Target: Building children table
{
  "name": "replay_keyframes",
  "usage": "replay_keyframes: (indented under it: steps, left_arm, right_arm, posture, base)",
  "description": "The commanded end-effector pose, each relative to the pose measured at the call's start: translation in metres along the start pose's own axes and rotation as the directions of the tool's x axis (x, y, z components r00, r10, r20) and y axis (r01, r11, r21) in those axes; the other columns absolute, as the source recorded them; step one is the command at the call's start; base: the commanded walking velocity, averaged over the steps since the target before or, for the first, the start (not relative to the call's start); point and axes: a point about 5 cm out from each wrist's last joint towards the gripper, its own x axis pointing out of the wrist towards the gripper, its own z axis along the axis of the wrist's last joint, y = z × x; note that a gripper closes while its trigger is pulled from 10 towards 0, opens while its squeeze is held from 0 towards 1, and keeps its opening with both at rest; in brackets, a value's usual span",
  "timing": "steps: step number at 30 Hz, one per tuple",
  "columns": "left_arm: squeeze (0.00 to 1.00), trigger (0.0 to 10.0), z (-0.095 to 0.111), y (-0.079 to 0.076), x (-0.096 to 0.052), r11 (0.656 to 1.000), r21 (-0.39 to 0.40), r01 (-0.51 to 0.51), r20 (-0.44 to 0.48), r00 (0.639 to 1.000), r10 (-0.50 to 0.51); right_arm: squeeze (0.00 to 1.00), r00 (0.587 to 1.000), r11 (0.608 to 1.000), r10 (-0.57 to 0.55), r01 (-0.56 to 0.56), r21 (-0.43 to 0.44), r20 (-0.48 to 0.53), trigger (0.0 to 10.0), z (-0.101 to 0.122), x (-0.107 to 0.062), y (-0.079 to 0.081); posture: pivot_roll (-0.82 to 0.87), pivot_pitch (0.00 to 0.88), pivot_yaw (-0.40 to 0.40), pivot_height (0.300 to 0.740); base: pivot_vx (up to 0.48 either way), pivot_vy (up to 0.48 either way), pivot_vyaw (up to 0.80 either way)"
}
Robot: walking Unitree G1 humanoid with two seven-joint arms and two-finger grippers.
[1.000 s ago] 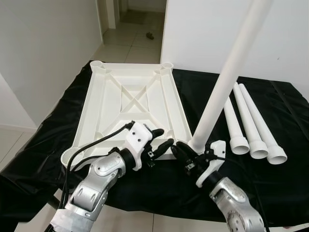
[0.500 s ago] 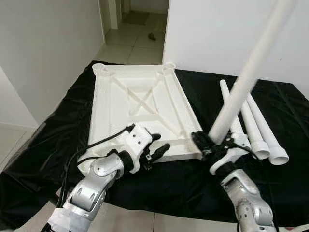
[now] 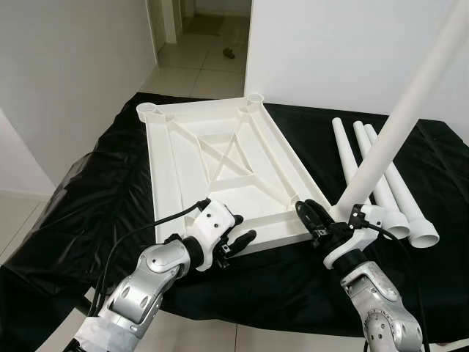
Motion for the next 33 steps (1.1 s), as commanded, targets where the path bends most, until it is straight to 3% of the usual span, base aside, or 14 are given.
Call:
replay_keyframes:
  steps: [1,10,12,16,18,23,27,29,33]
  left_arm:
    - [0.00,10.0,-0.004,0.002,0.003,1.000,0.013,-0.005,-0.036,0.999,0.005]
    - [0.00,10.0,0.005,0.014,0.018,0.996,-0.040,-0.080,-0.048,0.996,0.078]
    - [0.00,10.0,0.002,0.019,0.027,0.995,-0.027,-0.099,-0.100,0.990,0.096]
    - [0.00,10.0,0.001,0.023,0.032,0.993,-0.028,-0.112,-0.126,0.986,0.107]
    - [0.00,10.0,-0.004,0.028,0.038,0.993,-0.012,-0.114,-0.191,0.975,0.110]
    - [0.00,10.0,-0.011,0.031,0.043,0.994,0.008,-0.106,-0.272,0.957,0.105]
    - [0.00,10.0,-0.013,0.032,0.044,0.994,0.019,-0.107,-0.286,0.952,0.108]
    - [0.00,10.0,-0.020,0.040,0.047,0.989,0.020,-0.143,-0.374,0.917,0.141]
    - [0.00,10.0,-0.023,0.044,0.048,0.987,0.013,-0.161,-0.407,0.900,0.153]
  right_arm:
    - [0.00,1.000,1.000,0.017,-0.017,-0.017,-0.002,10.0,0.001,-0.002,0.004]
    - [0.00,0.999,0.999,-0.027,0.028,-0.026,0.031,10.0,0.005,-0.011,0.014]
    - [0.00,0.999,0.999,-0.030,0.031,-0.041,0.010,10.0,0.001,-0.021,0.022]
    - [0.00,0.999,0.999,-0.037,0.037,-0.035,0.009,10.0,0.002,-0.022,0.023]
    - [0.00,0.999,0.998,-0.040,0.040,-0.045,0.012,10.0,0.002,-0.021,0.023]
    - [0.00,0.999,0.997,-0.049,0.050,-0.056,0.015,10.0,0.003,-0.022,0.024]
    - [0.00,0.999,0.997,-0.052,0.053,-0.057,0.015,10.0,0.004,-0.022,0.024]
    - [0.00,0.998,0.996,-0.053,0.054,-0.065,0.015,10.0,0.003,-0.023,0.028]
    - [0.00,0.998,0.996,-0.053,0.054,-0.068,0.014,10.0,0.003,-0.023,0.030]
  posture:
    - [0.00,0.067,0.019,0.740]
    - [-0.01,0.069,0.031,0.740]
    - [-0.01,0.073,0.038,0.740]
    - [-0.02,0.074,0.044,0.740]
    - [-0.03,0.074,0.053,0.740]
    - [-0.04,0.074,0.064,0.740]
    - [-0.04,0.074,0.068,0.740]
    - [-0.05,0.078,0.082,0.740]
    - [-0.05,0.078,0.085,0.740]
  base:
    - [0.000,0.000,0.00]
    - [0.000,0.000,0.00]
    - [0.000,0.000,0.00]
    - [0.000,0.000,0.00]
    - [0.000,0.000,0.00]
    - [0.000,0.000,0.00]
    - [0.000,0.000,0.00]
    - [0.000,0.000,0.00]
    - [0.000,0.000,0.00]
